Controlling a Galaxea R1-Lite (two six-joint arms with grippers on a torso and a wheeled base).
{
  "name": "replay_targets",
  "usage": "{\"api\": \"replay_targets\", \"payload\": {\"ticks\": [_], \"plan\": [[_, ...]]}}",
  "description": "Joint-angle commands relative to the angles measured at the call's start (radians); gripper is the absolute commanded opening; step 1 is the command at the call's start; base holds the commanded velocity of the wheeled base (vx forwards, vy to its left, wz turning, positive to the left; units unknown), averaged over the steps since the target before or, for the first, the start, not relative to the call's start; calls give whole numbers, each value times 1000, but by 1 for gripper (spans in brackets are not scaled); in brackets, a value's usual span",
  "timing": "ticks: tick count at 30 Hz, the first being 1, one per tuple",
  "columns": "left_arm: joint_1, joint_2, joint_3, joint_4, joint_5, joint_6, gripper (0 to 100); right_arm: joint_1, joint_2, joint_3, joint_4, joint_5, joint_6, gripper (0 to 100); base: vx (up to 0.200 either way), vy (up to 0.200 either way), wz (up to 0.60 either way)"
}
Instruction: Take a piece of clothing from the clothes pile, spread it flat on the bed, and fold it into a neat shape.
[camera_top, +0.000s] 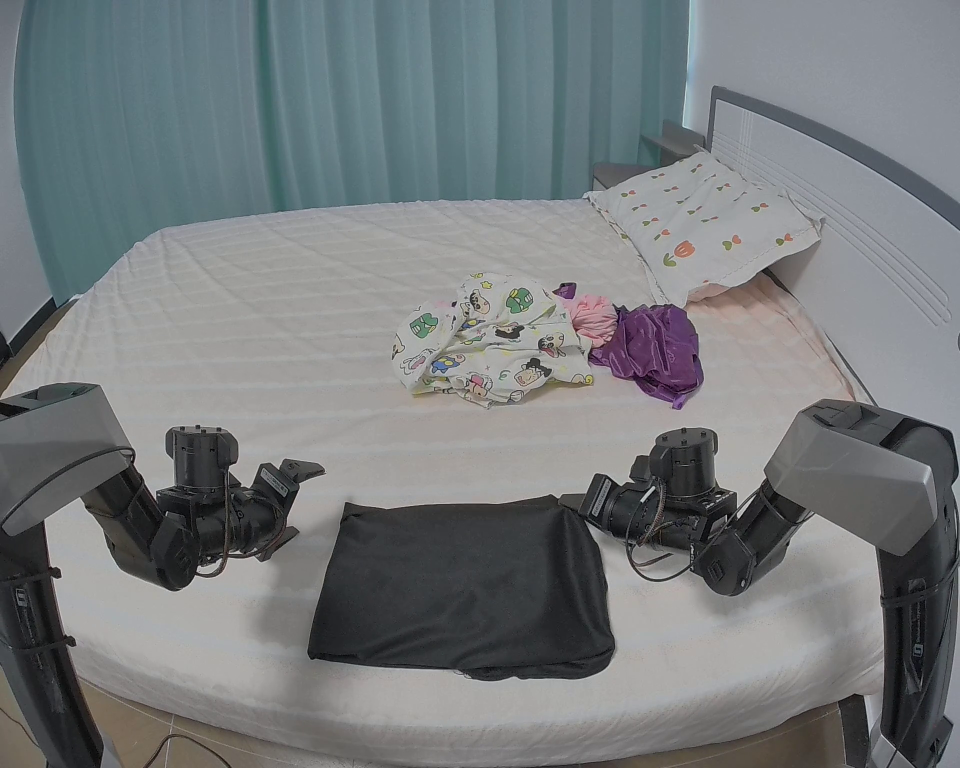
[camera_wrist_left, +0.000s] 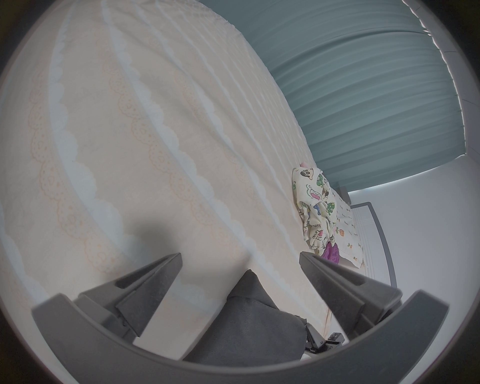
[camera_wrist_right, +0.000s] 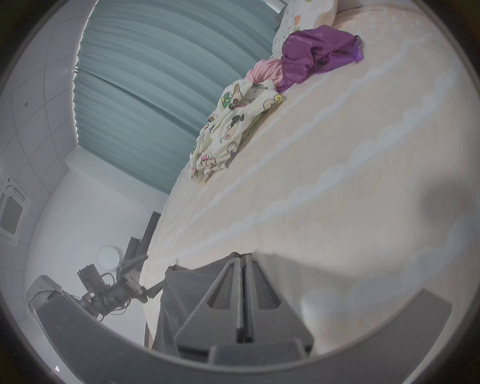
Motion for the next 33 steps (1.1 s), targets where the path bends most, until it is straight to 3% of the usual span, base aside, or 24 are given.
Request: {"api": "replay_targets", "payload": {"ticks": [1, 15, 16, 25, 33], "plan": [[0, 3, -1, 1, 0, 0, 100, -18, 6, -15, -1, -13, 5, 0, 0, 0, 0], [0, 2, -1, 2, 0, 0, 100, -28, 0, 16, -39, -15, 8, 0, 0, 0, 0], [0, 2, -1, 1, 0, 0, 100, -28, -3, 20, -41, -16, 8, 100, 0, 0, 0], [-17, -7, 10, -4, -3, 3, 100, -33, -124, 204, -53, -7, 4, 100, 0, 0, 0], [-121, 3, -3, -2, 0, 7, 100, 31, -219, 408, -74, -9, 5, 100, 0, 0, 0]]}}
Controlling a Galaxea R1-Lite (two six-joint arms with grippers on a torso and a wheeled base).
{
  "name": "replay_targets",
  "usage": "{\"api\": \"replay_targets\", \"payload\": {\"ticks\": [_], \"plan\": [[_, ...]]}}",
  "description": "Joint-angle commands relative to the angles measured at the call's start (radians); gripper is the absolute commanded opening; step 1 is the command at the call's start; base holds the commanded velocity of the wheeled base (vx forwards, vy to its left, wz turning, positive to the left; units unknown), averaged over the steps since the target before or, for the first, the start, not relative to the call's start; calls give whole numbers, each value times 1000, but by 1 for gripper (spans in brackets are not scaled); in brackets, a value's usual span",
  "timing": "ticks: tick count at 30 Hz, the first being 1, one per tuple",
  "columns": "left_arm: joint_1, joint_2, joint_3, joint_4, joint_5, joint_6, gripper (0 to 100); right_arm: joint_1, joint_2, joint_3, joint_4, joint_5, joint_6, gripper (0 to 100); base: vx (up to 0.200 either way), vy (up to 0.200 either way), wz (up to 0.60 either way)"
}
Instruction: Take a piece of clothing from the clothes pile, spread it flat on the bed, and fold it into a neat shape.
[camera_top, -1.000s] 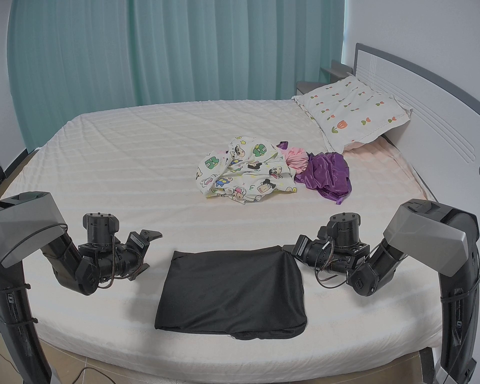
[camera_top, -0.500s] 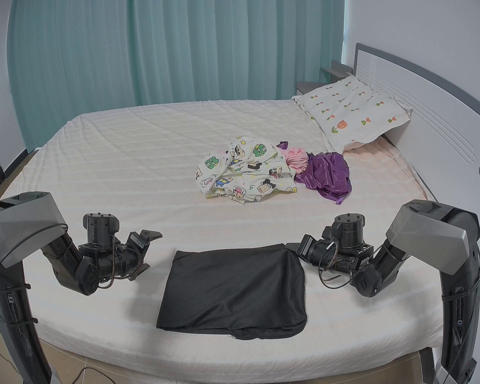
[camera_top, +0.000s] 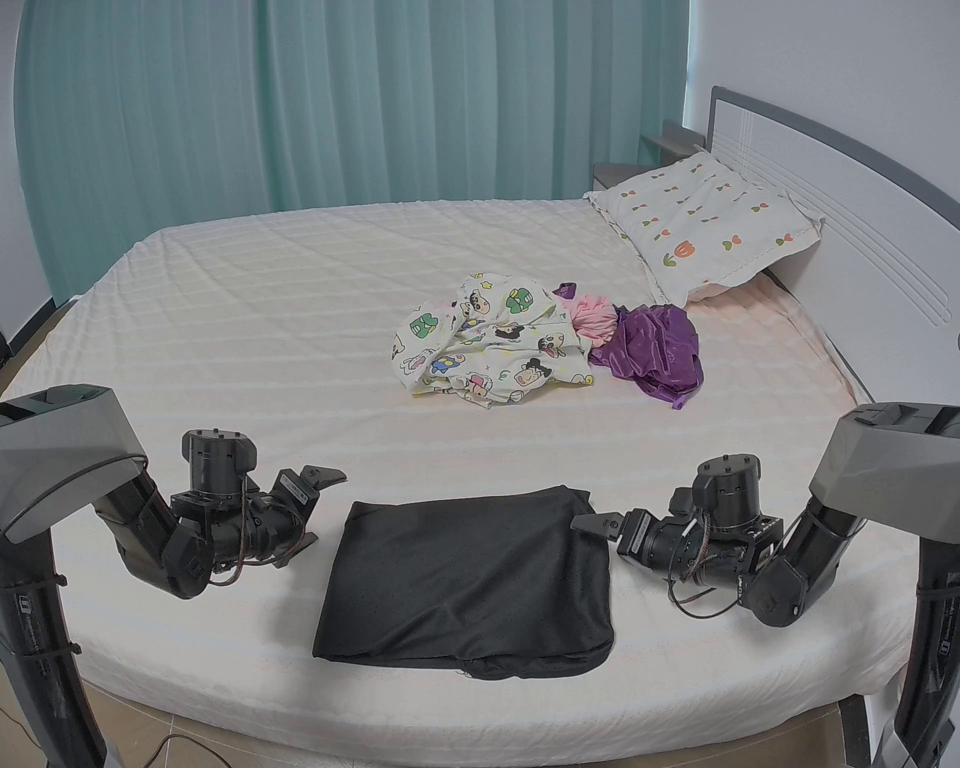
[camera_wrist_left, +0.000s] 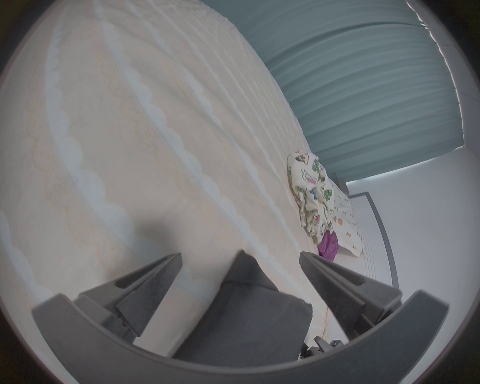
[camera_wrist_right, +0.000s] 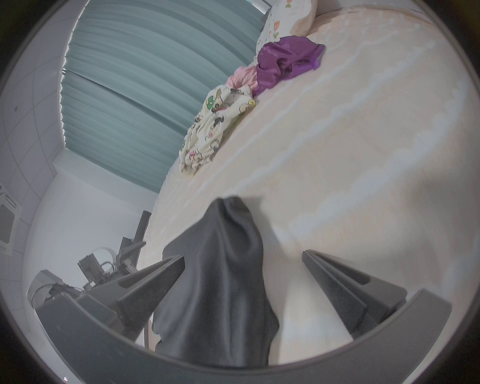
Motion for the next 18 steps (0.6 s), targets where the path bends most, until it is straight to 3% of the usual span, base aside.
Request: {"api": "replay_targets", "payload": {"ticks": [1, 7, 15, 16, 18], "plan": [[-70, 8, -18, 1, 1, 7, 100, 56, -88, 127, -6, 0, 0, 100, 0, 0, 0], [-93, 22, -19, 1, 1, 89, 100, 79, -98, 176, -6, -1, -3, 100, 0, 0, 0], [-96, 73, -82, 6, 7, 115, 100, 108, -114, 223, -5, -6, -7, 100, 0, 0, 0], [-93, 73, -82, 6, 7, 118, 0, 109, -114, 228, -5, -6, -7, 100, 0, 0, 0], [-90, 74, -80, 6, 10, 115, 0, 111, -112, 237, -5, -6, -10, 100, 0, 0, 0]]}}
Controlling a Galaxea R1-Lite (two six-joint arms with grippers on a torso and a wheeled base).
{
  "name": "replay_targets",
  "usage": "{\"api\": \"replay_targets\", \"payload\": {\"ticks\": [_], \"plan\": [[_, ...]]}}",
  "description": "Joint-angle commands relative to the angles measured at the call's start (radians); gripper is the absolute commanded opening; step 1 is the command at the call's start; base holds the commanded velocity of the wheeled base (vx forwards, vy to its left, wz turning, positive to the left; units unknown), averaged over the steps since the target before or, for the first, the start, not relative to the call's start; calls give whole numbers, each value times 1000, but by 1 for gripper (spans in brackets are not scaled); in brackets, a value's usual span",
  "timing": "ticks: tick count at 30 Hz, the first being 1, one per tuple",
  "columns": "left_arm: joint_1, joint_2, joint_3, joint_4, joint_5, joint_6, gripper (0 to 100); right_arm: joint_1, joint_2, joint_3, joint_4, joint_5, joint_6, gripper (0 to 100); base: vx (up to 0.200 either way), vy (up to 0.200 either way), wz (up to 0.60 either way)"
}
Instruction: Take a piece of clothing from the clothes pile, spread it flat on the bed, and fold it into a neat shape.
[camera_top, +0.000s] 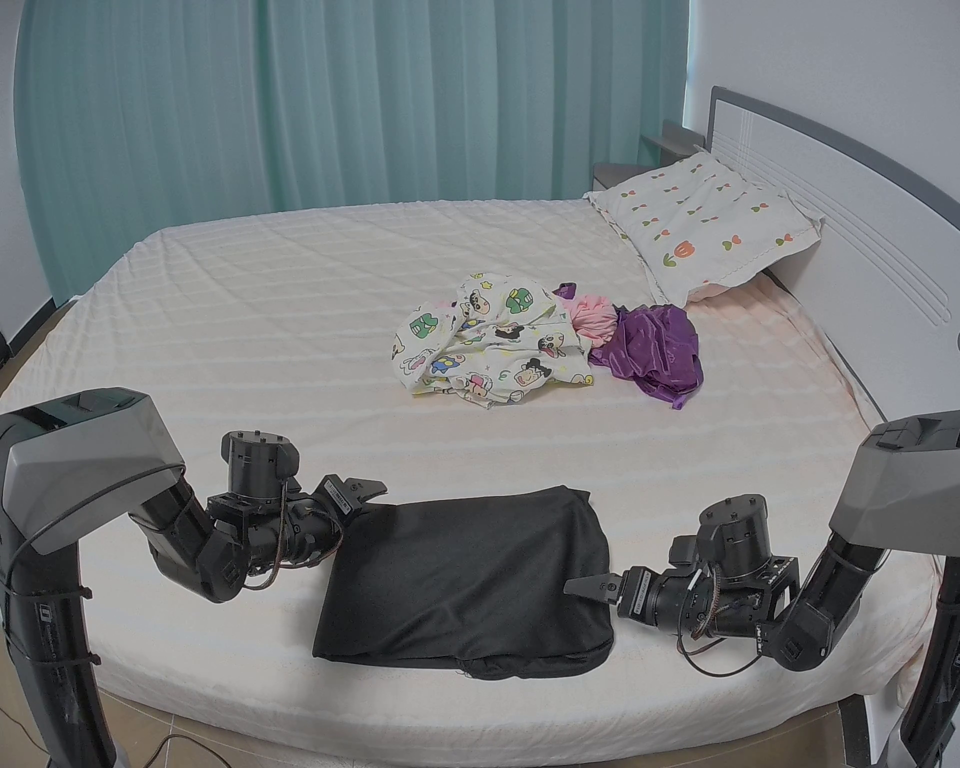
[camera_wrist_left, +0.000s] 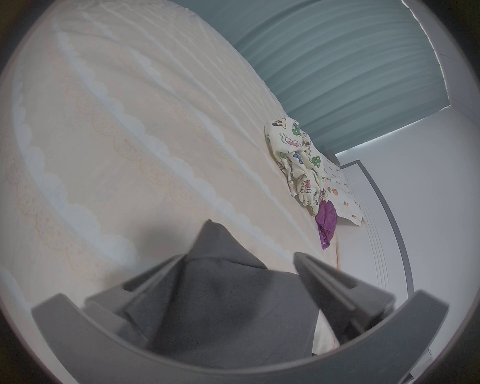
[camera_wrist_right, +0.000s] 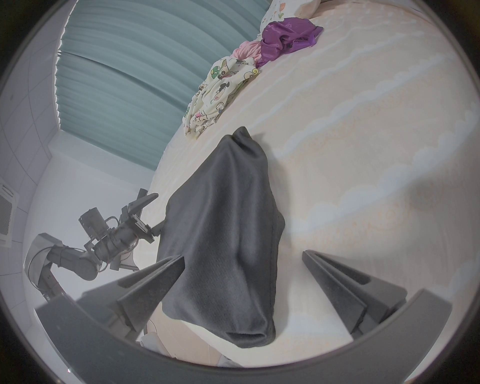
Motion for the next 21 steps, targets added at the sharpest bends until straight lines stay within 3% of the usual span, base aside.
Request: {"api": "replay_targets", "payload": {"ticks": [1, 9, 10, 21], "plan": [[10, 17, -9, 0, 2, -1, 0, 8, -7, 20, -1, 1, -5, 100, 0, 0, 0], [13, 13, 0, -4, 7, -2, 0, 36, 14, 44, 2, 2, -55, 100, 0, 0, 0], [13, 11, 2, -4, 7, -4, 0, 42, 19, 47, 2, 2, -61, 0, 0, 0, 0], [17, 11, 2, -4, 8, -4, 0, 53, 11, 86, 8, 1, -69, 0, 0, 0, 0]]}}
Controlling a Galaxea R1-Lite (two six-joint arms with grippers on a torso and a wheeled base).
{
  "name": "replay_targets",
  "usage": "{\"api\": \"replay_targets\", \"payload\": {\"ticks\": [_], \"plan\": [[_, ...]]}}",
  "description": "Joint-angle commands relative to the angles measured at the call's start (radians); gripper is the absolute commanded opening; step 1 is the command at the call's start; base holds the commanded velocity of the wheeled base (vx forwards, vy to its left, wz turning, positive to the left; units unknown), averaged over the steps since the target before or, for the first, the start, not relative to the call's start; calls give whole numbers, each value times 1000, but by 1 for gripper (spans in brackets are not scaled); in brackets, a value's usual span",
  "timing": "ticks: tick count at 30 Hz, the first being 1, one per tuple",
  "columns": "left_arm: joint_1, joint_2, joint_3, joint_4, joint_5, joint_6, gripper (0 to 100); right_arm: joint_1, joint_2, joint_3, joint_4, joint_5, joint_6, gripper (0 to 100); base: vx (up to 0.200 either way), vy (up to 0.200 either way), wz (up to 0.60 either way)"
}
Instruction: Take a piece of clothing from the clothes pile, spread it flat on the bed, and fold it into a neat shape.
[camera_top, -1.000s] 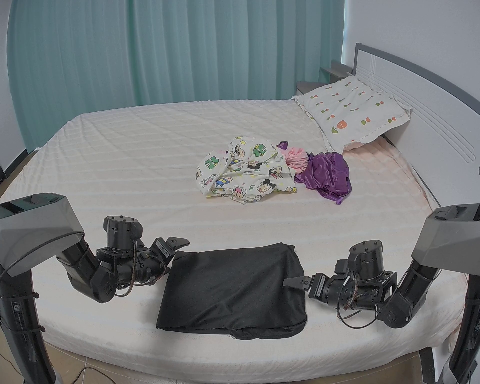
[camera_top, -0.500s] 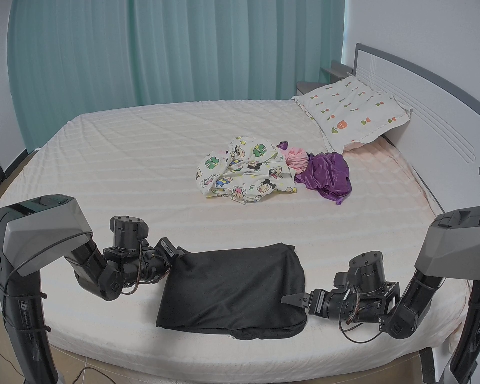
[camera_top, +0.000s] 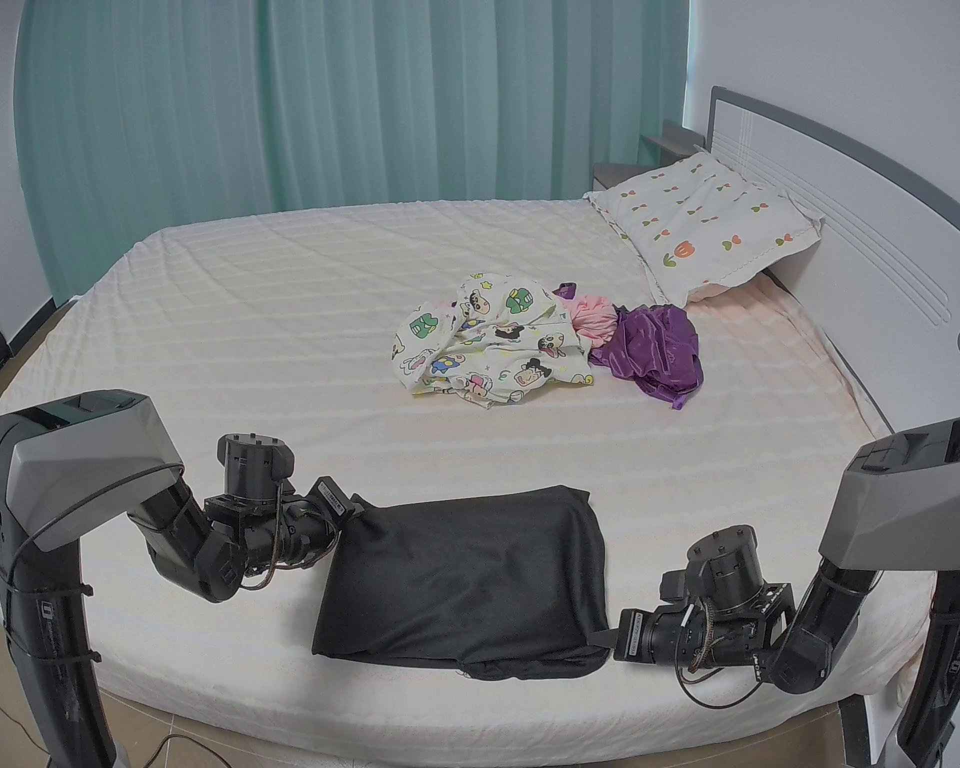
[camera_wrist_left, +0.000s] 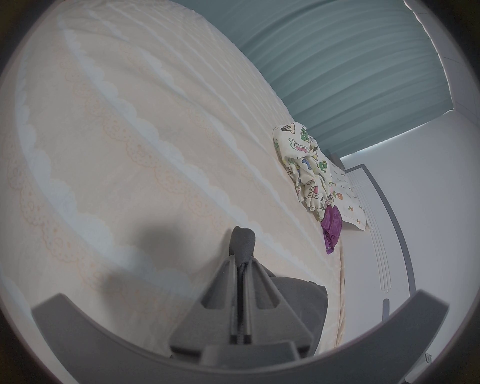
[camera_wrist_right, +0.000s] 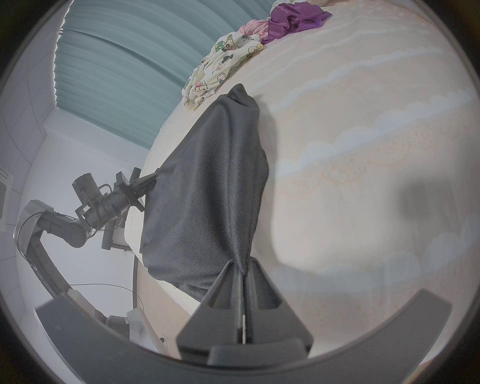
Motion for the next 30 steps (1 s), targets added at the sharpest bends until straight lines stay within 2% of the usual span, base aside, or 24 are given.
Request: {"api": "replay_targets", "payload": {"ticks": [1, 27, 28, 29, 30], "plan": [[1, -1, 0, 0, -1, 0, 0, -2, -6, 18, -1, 1, -2, 0, 0, 0, 0], [1, -1, 0, 4, 0, 0, 0, -12, -37, 81, 3, 8, -49, 0, 0, 0, 0], [-1, -2, 1, 4, 0, 0, 0, -12, -37, 81, 3, 8, -49, 100, 0, 0, 0], [-1, -2, 1, 4, 0, 0, 0, -12, -35, 81, 3, 10, -49, 100, 0, 0, 0], [-2, -4, 1, 4, 0, 0, 100, -12, -35, 78, 3, 8, -49, 100, 0, 0, 0]]}}
